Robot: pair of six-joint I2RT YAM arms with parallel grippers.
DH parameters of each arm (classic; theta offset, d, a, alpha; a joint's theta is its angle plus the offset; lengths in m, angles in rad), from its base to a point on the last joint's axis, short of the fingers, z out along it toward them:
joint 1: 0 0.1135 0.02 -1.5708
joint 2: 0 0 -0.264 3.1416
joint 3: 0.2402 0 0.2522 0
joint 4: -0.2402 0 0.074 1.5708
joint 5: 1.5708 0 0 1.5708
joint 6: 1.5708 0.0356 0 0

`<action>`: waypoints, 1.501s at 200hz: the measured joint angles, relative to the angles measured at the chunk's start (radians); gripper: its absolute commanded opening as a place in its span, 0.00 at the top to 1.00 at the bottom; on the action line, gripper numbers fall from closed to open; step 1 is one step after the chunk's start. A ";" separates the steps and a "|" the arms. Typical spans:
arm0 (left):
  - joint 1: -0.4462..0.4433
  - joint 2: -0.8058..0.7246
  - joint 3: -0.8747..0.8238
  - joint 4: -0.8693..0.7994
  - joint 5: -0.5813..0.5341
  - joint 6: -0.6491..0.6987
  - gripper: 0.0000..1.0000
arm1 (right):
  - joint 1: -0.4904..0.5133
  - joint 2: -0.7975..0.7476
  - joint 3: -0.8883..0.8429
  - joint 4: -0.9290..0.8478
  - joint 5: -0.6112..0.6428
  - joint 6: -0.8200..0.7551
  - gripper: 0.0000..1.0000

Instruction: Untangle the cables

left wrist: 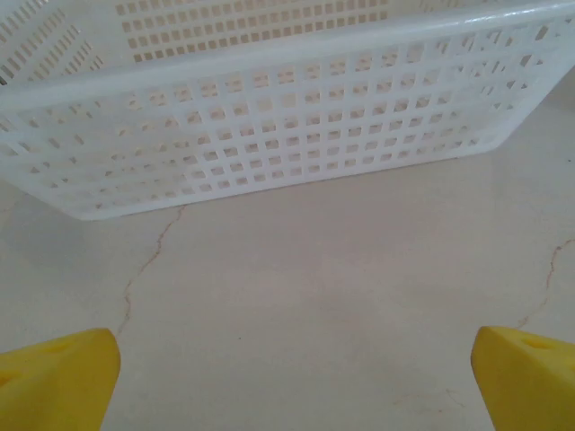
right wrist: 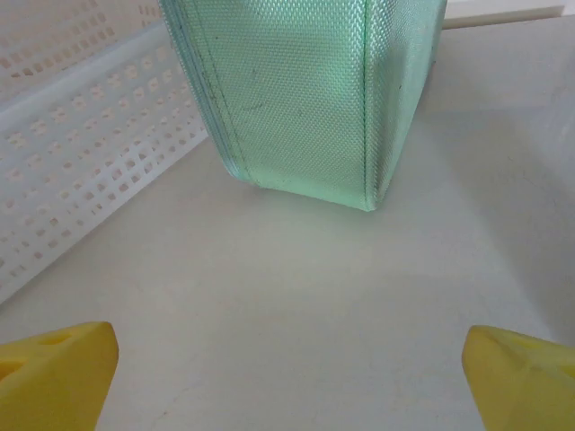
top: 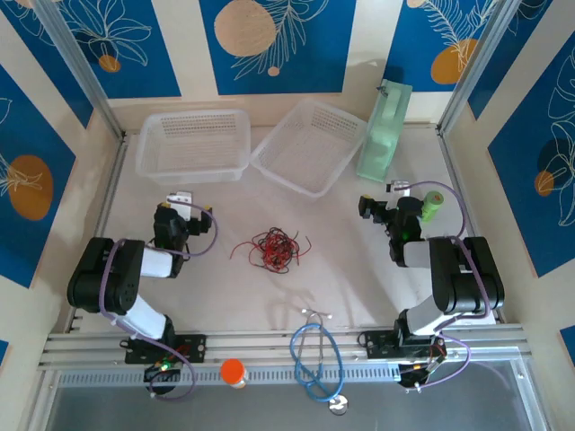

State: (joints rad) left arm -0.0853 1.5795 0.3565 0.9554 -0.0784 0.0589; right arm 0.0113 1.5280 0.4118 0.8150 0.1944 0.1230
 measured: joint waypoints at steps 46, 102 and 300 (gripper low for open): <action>0.000 0.000 0.000 0.000 0.000 0.000 0.00 | 0.000 0.000 0.000 0.000 0.000 0.000 0.01; 0.000 0.000 0.000 0.000 0.000 0.000 0.00 | 0.000 0.000 0.000 0.000 0.000 0.000 0.01; -0.010 -0.504 0.347 -0.810 -0.096 -0.256 0.00 | 0.164 -0.485 0.246 -0.700 0.180 0.095 0.02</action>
State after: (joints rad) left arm -0.0948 1.0760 0.7033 0.1455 -0.1741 -0.1974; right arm 0.1749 1.0431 0.6579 0.1150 0.3740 0.2184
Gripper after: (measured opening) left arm 0.997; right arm 0.986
